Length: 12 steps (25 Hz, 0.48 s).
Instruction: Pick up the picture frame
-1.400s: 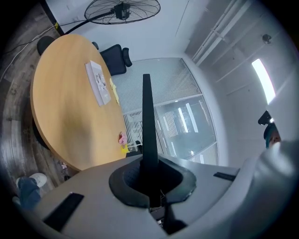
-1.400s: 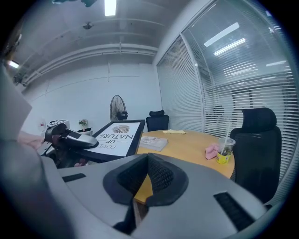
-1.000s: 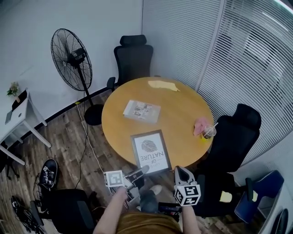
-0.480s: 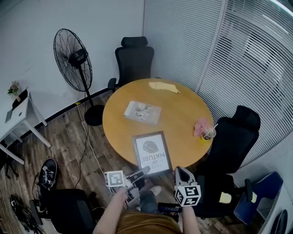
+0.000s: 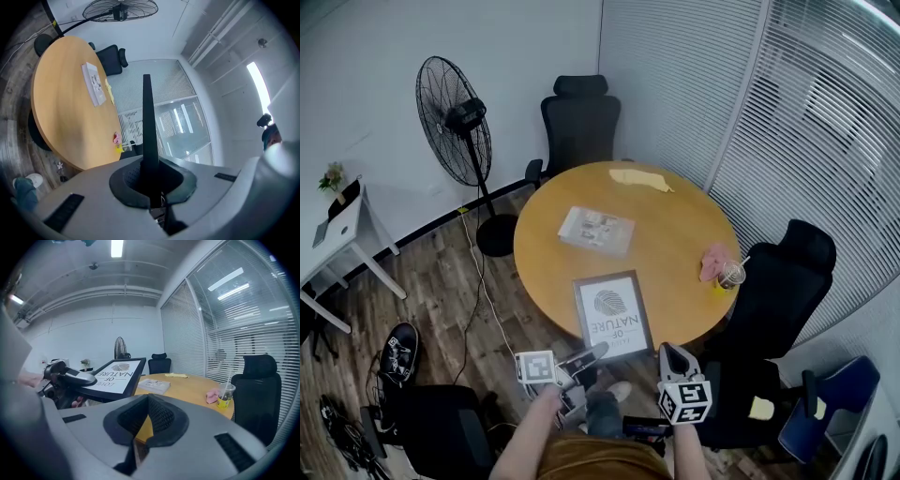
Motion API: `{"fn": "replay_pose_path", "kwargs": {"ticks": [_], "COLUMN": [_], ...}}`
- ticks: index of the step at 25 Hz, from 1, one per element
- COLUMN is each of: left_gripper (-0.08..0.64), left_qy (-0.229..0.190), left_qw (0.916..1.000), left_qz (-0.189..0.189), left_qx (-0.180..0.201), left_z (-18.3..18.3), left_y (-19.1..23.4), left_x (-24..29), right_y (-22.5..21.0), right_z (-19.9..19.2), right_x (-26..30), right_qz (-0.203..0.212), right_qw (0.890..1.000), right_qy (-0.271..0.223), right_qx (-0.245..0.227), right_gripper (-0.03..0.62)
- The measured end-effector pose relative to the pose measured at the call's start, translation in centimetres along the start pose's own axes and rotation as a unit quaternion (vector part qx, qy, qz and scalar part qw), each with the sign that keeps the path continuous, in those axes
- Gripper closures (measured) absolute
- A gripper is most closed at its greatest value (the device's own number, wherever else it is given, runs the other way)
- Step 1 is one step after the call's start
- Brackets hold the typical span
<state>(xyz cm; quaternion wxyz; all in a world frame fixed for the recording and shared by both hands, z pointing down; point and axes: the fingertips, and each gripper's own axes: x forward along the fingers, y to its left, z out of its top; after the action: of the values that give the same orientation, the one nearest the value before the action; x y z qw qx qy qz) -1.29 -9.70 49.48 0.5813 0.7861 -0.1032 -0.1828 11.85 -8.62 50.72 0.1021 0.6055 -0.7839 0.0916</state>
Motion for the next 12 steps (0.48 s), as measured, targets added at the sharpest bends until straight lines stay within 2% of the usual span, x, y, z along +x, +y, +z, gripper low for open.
{"fn": "replay_pose_path", "kwargs": {"ticks": [4, 8, 12], "left_gripper": [0.523, 0.523, 0.523], "left_qy": [-0.003, -0.007, -0.005], "left_qw": [1.0, 0.9998, 1.0], "left_qz": [0.002, -0.016, -0.007], "left_qx": [0.003, -0.008, 0.0], "left_z": [0.2, 0.3, 0.5], "left_y": [0.4, -0.6, 0.1], "left_x": [-0.2, 0.1, 0.1], "right_y": [0.0, 0.0, -0.3], "right_z": [-0.2, -0.2, -0.3], "right_x": [0.1, 0.1, 0.3], "right_qz": [0.003, 0.004, 0.006], "right_qw": [1.0, 1.0, 1.0], "right_qy": [0.003, 0.005, 0.004], "right_qx": [-0.002, 0.0, 0.008], "right_gripper": [0.58, 0.58, 0.58]}}
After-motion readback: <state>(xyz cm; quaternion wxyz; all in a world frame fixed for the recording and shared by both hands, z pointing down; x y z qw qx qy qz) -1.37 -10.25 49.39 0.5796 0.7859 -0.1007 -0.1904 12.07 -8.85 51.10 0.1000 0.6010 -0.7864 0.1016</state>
